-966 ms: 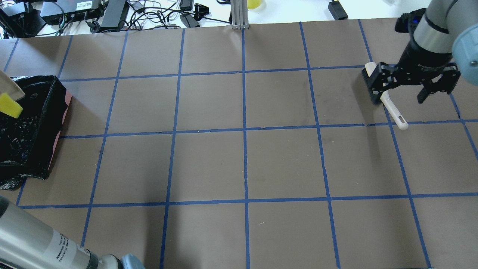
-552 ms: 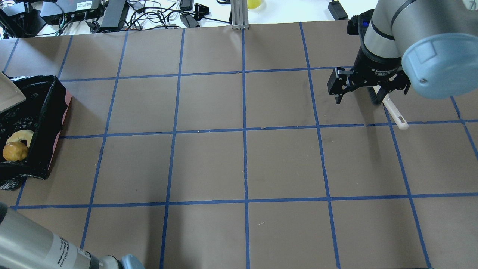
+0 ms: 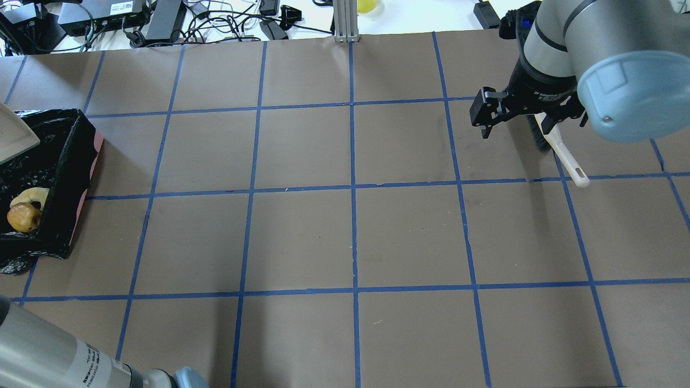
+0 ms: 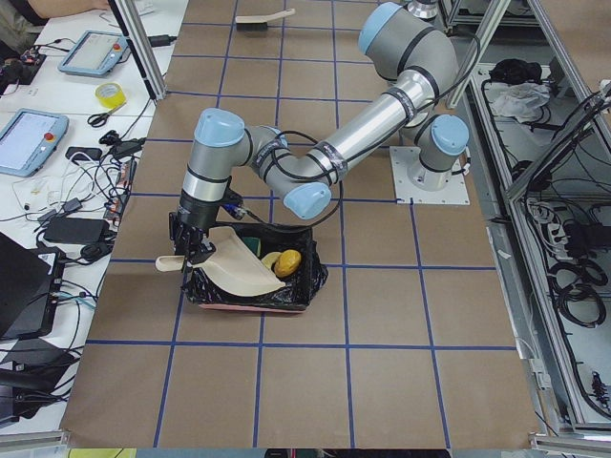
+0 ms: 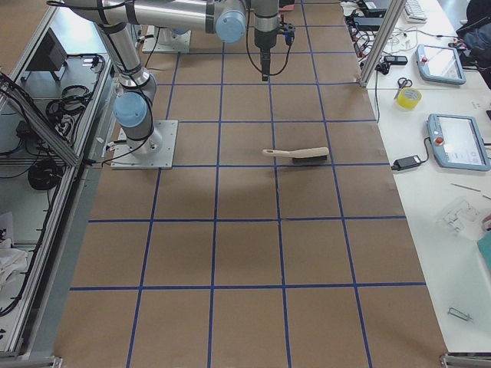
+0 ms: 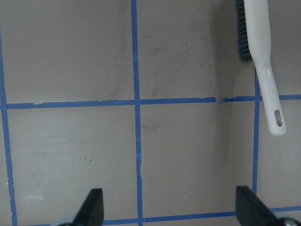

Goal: Sweep and dump trash into bin
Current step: 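Release the brush and raise the right gripper away from it, then bring the emptied dustpan back down onto the table with the left gripper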

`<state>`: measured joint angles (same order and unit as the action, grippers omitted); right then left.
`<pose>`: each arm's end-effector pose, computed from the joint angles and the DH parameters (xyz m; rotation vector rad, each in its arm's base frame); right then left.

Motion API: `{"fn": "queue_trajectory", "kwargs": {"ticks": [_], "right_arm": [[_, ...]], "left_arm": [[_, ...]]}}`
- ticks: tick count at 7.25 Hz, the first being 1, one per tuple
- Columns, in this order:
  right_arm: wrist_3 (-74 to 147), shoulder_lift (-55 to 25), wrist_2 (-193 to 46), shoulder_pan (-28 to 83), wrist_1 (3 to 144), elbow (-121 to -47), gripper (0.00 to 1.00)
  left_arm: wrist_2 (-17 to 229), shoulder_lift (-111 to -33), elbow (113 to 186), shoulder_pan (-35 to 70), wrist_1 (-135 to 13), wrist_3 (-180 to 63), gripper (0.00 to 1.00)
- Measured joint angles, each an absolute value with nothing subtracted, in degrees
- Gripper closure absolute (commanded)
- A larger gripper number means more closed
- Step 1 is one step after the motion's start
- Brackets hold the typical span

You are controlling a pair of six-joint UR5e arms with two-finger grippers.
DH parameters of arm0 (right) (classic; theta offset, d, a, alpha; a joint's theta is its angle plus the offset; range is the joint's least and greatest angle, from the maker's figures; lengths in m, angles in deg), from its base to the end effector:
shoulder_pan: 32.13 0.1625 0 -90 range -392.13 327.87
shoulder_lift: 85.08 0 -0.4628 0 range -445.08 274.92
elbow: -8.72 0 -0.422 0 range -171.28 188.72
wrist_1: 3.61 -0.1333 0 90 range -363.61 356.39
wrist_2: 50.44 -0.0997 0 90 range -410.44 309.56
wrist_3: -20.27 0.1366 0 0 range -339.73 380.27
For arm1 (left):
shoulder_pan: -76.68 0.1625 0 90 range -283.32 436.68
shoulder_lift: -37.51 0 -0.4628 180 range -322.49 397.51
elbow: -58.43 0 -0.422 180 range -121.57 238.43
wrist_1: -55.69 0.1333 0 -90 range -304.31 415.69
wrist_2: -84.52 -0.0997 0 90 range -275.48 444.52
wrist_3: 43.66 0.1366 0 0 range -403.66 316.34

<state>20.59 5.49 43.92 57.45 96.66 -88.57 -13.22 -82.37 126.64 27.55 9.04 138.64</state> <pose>0.1191 -0.5233 0.4461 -0.0234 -3.0639 0.0949 0.4418 -0.6861 0.4514 2.4161 0.9041 0.4638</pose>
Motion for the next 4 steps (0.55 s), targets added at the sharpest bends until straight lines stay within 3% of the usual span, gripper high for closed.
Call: {"fn": "queue_trajectory", "kwargs": {"ticks": [4], "right_arm": [[20.98,5.71,44.59,57.26,98.14,-88.4,0.0]], "left_arm": [[-10.56,-82.12,117.21,26.1,-11.17,123.78,1.0]]}}
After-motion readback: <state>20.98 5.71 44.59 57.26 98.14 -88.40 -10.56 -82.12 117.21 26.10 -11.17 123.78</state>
